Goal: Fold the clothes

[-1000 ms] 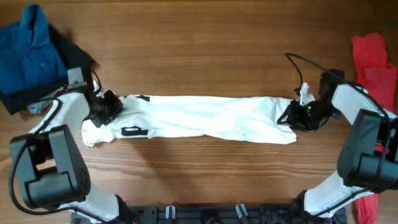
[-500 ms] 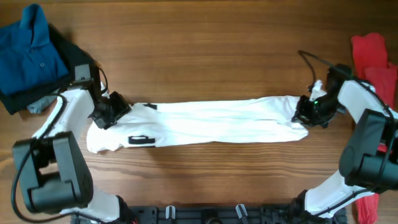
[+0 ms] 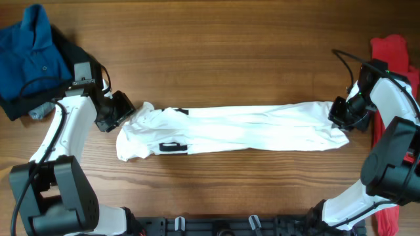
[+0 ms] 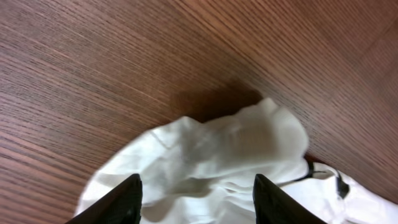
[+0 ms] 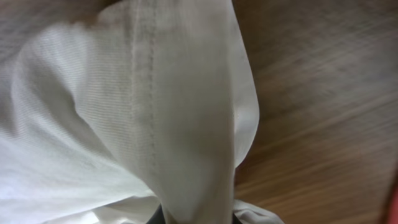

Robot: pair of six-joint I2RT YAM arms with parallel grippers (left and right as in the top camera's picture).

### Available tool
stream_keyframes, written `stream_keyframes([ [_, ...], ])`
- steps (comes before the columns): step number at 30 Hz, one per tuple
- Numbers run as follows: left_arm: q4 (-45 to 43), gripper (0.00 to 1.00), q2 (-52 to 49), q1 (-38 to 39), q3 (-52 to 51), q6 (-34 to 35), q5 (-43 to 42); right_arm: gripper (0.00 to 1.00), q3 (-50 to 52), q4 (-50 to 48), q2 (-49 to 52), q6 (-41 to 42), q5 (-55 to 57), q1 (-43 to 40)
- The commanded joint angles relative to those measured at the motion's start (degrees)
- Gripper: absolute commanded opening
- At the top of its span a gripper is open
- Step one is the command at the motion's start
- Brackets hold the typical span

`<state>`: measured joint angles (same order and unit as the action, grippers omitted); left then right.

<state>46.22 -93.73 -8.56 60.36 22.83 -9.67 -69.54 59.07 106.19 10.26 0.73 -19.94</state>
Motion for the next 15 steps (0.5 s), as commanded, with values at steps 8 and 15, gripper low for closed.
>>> stream_keyframes([
  [8, 3.85, 0.56, 0.5, 0.09, 0.46, -1.6, 1.44, 0.04, -2.67, 2.01, -6.6, 3.23, 5.9, 3.85],
  [15, 3.78, 0.56, 0.5, 0.09, 0.46, -1.6, 1.84, 0.04, -4.0, 7.78, -11.39, 4.85, 5.7, 14.03],
])
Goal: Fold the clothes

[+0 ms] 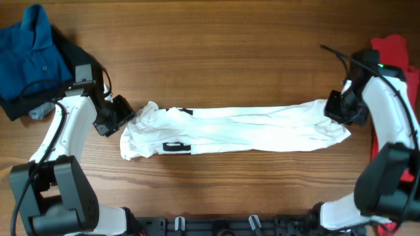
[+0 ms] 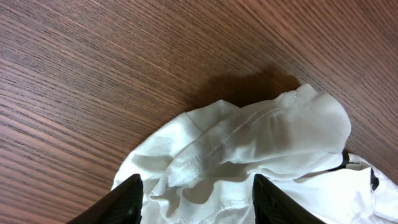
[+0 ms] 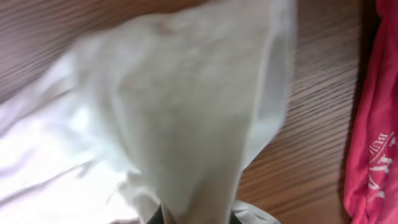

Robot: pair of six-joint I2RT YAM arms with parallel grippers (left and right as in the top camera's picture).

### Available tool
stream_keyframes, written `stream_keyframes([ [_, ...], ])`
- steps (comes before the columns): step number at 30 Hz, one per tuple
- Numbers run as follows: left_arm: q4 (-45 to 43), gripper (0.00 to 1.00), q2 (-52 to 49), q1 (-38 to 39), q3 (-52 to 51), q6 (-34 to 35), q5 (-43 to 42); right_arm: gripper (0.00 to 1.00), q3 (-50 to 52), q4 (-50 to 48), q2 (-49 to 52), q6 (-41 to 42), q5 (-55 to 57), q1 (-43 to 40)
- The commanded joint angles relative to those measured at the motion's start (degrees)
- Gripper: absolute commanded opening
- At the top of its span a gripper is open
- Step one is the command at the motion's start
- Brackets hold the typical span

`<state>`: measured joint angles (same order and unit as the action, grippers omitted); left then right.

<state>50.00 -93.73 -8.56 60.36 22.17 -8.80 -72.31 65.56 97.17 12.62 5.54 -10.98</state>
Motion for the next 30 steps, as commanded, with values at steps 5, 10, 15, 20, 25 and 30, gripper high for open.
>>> stream_keyframes([
  [5, 0.02, 0.56, 0.5, 0.09, 0.46, -0.92, 0.94, 0.04, -1.22, 1.44, -2.45, 7.1, 0.0, 15.61],
  [10, 0.02, 0.56, 0.5, 0.09, 0.46, -0.92, 0.92, 0.04, -1.22, -0.85, -1.77, 12.15, -0.7, 26.97],
  [15, 0.07, 0.56, 0.5, 0.09, 0.46, -0.92, 0.92, 0.04, -1.18, -5.25, 1.07, 14.43, -2.43, 34.25],
  [20, 0.24, 0.56, 0.5, 0.09, 0.46, -0.92, 0.92, 0.04, -1.18, -10.14, 4.31, 14.75, -4.72, 39.26],
  [25, 0.48, 0.56, 0.5, 0.09, 0.46, -0.92, 0.92, 0.04, -1.16, -11.52, 6.29, 15.96, -5.66, 42.27],
  [30, 0.48, 0.56, 0.5, 0.09, 0.46, -0.92, 0.92, 0.04, -1.16, -11.34, 6.8, 15.82, -5.64, 42.97],
])
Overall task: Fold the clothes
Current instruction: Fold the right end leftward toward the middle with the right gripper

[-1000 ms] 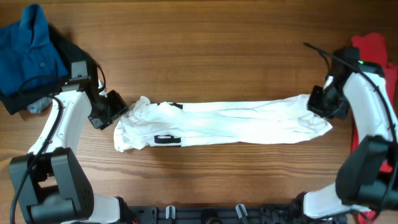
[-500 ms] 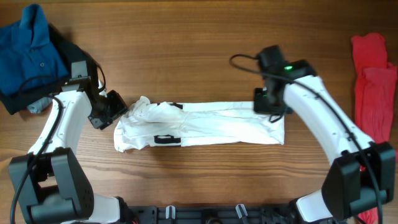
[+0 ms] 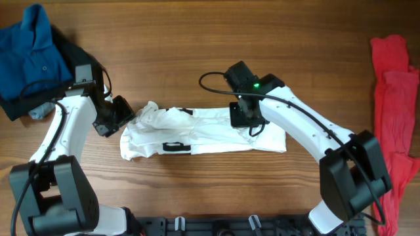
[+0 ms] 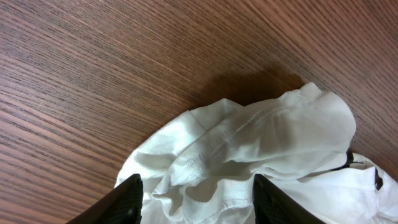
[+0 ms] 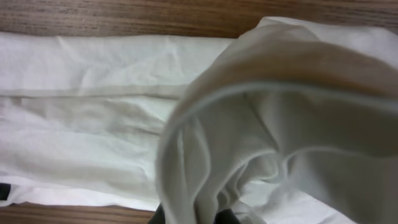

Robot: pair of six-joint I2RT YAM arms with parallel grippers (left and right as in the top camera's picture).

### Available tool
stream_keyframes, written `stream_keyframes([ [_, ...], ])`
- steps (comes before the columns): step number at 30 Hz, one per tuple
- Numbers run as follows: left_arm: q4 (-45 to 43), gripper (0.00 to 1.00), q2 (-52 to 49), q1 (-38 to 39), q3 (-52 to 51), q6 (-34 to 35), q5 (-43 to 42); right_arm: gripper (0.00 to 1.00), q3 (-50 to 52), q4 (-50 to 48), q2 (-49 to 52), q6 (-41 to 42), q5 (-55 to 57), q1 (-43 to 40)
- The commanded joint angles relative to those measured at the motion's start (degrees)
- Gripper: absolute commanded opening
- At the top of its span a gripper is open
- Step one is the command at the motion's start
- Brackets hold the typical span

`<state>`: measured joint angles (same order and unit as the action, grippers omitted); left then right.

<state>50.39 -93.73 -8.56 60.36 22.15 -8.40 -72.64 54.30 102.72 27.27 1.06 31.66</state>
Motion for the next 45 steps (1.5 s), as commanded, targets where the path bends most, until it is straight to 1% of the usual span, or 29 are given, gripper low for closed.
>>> stream_keyframes([
  [1, 0.09, 0.56, 0.5, 0.09, 0.46, -0.9, 0.52, 0.04, -0.83, 0.17, 1.25, 1.16, -1.2, 0.33],
  [4, 0.09, 0.56, 0.5, 0.09, 0.46, -0.9, 0.52, 0.06, -0.83, 0.35, 1.25, -2.01, -4.07, 0.33],
  [6, 0.07, 0.56, 0.5, 0.09, 0.46, -0.92, 0.55, 0.11, -0.83, 0.42, 1.22, -7.34, -10.03, 0.33],
  [8, 0.07, 0.56, 0.5, 0.09, 0.46, -0.9, 0.52, 0.15, -0.83, 0.79, 1.22, -13.35, -16.28, 0.33],
  [9, 0.07, 0.56, 0.5, 0.09, 0.46, -0.9, 0.52, 0.16, -0.85, 0.98, 1.22, -13.68, -16.28, 0.33],
  [13, 0.09, 0.57, 0.5, 0.09, 0.46, -0.92, 0.55, 0.16, -0.85, 1.25, 0.81, -5.97, -6.05, 0.24],
  [15, 0.13, 0.56, 0.5, 0.09, 0.46, -0.92, 0.55, 0.16, -0.87, 1.2, -0.04, -4.09, -2.23, 0.26],
  [18, 0.13, 0.56, 0.5, 0.09, 0.46, -0.92, 0.55, 0.17, -0.87, 0.74, -2.25, -4.22, -0.42, 0.26],
  [21, 0.2, 0.57, 0.5, 0.09, 0.46, -0.92, 0.55, 0.18, -0.87, 0.0, -5.31, -7.58, -1.14, 0.26],
  [22, 0.28, 0.56, 0.5, 0.09, 0.46, -0.92, 0.55, 0.21, -0.87, -0.5, -6.64, -10.8, -3.1, 0.26],
  [23, 0.31, 0.56, 0.5, 0.09, 0.46, -0.94, 0.55, 0.35, -0.87, -0.83, -7.82, -13.64, -5.46, 0.26],
  [26, 0.28, 0.57, 0.5, 0.09, 0.46, -0.92, 0.57, 0.59, -0.87, -0.46, -9.22, -18.21, -9.51, 0.26],
  [29, 0.28, 0.56, 0.5, 0.09, 0.46, -0.92, 0.55, 0.6, -0.85, 0.57, -9.22, -20.92, -11.39, 0.26],
  [30, 0.28, 0.56, 0.5, 0.09, 0.46, -0.92, 0.55, 0.59, -0.85, 0.83, -9.22, -20.22, -9.07, 0.24],
  [34, 0.31, 0.56, 0.5, 0.09, 0.46, -0.94, 0.57, 0.6, -0.83, 1.29, -9.18, -8.24, 5.22, 0.13],
  [36, 0.28, 0.57, 0.5, 0.09, 0.46, -0.94, 0.57, 0.6, -0.83, 1.25, -9.18, -5.33, 9.27, -0.02],
  [38, 0.31, 0.57, 0.5, 0.09, 0.46, -0.94, 0.57, 0.56, -0.83, 1.73, -9.18, -2.8, 10.86, -0.35],
  [39, 0.31, 0.59, 0.5, 0.09, 0.44, -0.94, 0.55, 0.54, -0.83, 2.4, -9.18, -0.66, 11.76, -0.63],
  [40, 0.33, 0.62, 0.5, 0.09, 0.39, -0.94, 0.55, 0.53, -0.83, 3.26, -9.18, 1.97, 12.72, -1.03],
  [42, 0.76, 0.71, 0.42, 0.09, 0.35, -1.46, 0.55, 0.54, -0.83, 4.57, -9.18, 5.92, 14.03, -1.84],
  [45, 1.01, 0.77, -0.46, 0.09, 0.24, -4.2, 0.55, 0.55, -0.85, 5.6, -9.22, 7.32, 14.14, -3.48],
])
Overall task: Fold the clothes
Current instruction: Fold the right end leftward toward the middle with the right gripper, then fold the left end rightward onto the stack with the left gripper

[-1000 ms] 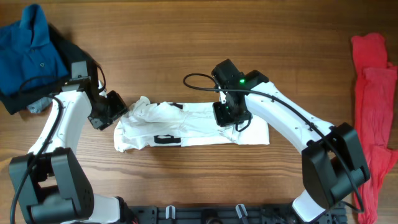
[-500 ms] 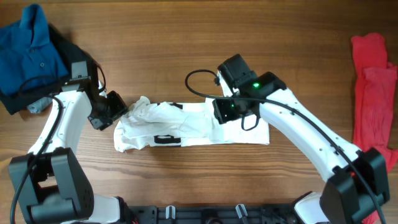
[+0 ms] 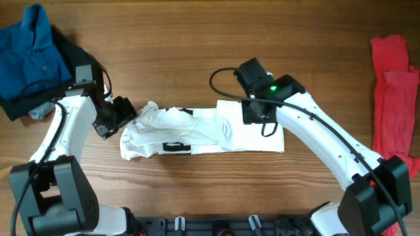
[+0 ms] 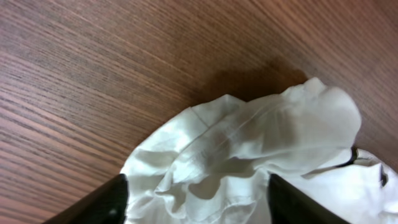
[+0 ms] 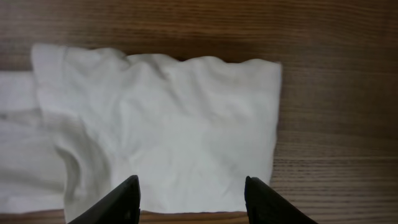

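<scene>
A white garment (image 3: 203,131) lies across the middle of the table, its right half folded over to the left so the fold edge sits near the centre. Its bunched left end (image 4: 249,149) shows between the open fingers of my left gripper (image 3: 121,113), which stands at that end. My right gripper (image 3: 257,113) hovers over the folded right part (image 5: 186,143), open, with nothing between its fingers (image 5: 127,199).
A blue polo shirt (image 3: 33,46) on dark clothes lies at the back left corner. Red garments (image 3: 390,85) lie along the right edge. The wooden table (image 3: 210,39) shows bare behind and in front of the white garment.
My right gripper has let go of the white garment's end and now stands open, shifted slightly right. The folded-over end lies flat on the garment. My left gripper opened a little wider.
The white garment lay stretched long, my right gripper shut on its right end and my left open at its left end. The right end was then lifted, later held over the garment's middle, and now lies released, the garment about half as long.
</scene>
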Robot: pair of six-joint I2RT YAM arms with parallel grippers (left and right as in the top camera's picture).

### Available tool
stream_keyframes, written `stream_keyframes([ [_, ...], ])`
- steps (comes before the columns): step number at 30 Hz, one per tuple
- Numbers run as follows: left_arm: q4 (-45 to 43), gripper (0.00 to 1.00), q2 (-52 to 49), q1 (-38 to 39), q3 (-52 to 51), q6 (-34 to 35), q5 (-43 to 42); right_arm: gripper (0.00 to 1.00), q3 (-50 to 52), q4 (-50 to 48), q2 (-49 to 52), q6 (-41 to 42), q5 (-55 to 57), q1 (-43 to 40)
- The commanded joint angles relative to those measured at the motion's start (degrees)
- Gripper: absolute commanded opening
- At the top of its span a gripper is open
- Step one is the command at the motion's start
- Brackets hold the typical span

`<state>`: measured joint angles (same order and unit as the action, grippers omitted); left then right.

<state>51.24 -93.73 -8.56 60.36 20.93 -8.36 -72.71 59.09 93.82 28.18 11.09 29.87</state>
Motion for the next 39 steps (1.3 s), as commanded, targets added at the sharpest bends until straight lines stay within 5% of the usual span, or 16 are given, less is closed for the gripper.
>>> stream_keyframes([
  [1, 0.11, 0.79, -0.94, 0.09, 0.24, -2.97, 0.5, 0.55, -0.79, 1.29, -0.33, 6.43, 4.02, -2.27],
  [23, -3.58, 0.8, -17.07, 0.2, -4.63, -7.26, -11.3, 0.58, -0.79, 3.28, -0.33, 4.96, 3.91, -7.78],
  [30, -4.79, 0.51, -18.78, 4.72, -6.03, -7.28, -15.52, 0.58, -0.79, 3.13, -0.33, 4.98, 3.91, -7.87],
  [35, -7.06, 0.4, -18.78, 7.3, -6.03, -7.28, -17.31, 0.58, -0.79, 3.13, -0.33, 4.96, 3.93, -7.87],
  [39, -8.24, 0.08, -18.75, 7.63, -5.7, -7.28, -17.94, 0.58, -0.79, 3.34, -0.33, 4.98, 3.93, -7.87],
])
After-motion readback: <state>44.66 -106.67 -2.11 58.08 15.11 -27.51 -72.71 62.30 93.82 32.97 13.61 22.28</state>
